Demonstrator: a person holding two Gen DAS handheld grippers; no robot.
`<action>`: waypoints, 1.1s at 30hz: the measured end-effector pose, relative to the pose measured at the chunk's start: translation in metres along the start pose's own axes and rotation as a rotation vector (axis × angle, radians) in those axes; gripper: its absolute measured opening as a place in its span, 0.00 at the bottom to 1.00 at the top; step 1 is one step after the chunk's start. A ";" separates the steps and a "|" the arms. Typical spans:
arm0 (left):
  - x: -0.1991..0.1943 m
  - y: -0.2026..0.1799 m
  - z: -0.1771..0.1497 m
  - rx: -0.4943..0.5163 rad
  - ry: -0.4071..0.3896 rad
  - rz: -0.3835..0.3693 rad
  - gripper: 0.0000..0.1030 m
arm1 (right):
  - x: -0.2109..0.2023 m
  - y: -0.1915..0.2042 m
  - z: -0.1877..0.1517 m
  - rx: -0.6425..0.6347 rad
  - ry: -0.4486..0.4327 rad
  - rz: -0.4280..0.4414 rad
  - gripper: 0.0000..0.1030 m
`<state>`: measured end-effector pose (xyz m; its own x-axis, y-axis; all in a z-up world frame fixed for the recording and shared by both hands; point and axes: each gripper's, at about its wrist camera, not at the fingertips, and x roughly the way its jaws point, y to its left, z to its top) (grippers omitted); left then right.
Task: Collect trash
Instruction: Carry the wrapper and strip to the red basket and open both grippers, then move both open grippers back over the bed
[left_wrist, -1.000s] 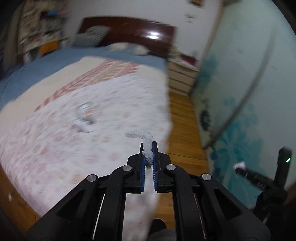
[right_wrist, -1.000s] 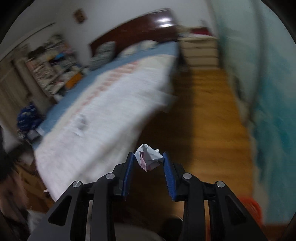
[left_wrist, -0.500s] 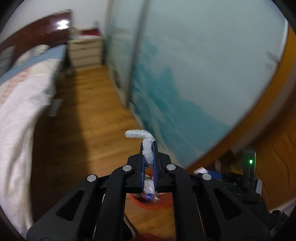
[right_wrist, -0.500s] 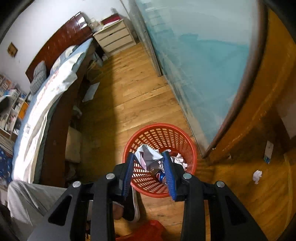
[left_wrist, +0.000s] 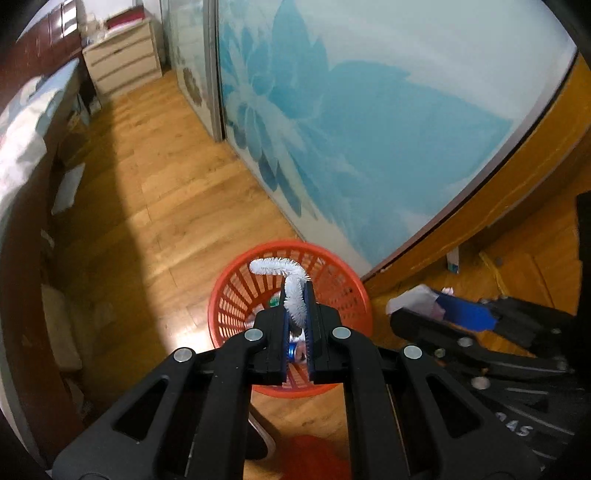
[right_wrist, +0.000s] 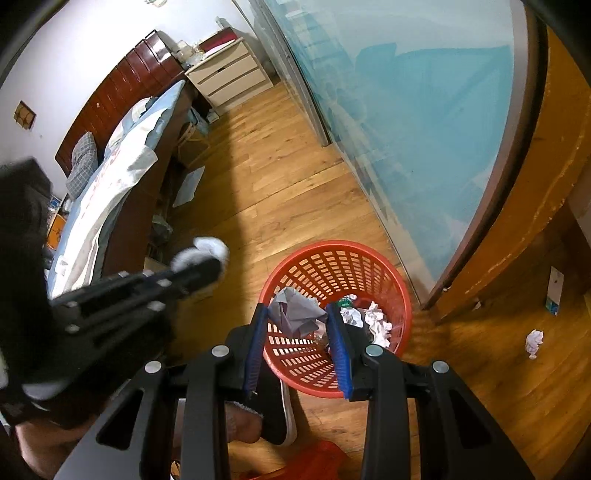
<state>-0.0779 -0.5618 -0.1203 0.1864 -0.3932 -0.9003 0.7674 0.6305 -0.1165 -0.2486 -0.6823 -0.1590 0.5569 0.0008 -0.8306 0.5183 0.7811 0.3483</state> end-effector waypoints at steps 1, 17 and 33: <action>0.002 0.002 -0.001 -0.007 0.010 0.000 0.06 | 0.002 0.000 0.001 0.001 0.001 -0.006 0.34; 0.008 0.018 -0.002 -0.015 0.000 0.037 0.52 | 0.015 -0.008 0.014 0.046 -0.010 -0.046 0.55; -0.089 0.077 -0.007 -0.121 -0.172 0.054 0.60 | -0.006 0.029 0.026 -0.020 -0.030 -0.031 0.59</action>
<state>-0.0393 -0.4733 -0.0522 0.3354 -0.4584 -0.8230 0.6757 0.7258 -0.1289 -0.2197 -0.6761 -0.1329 0.5597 -0.0420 -0.8276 0.5231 0.7925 0.3135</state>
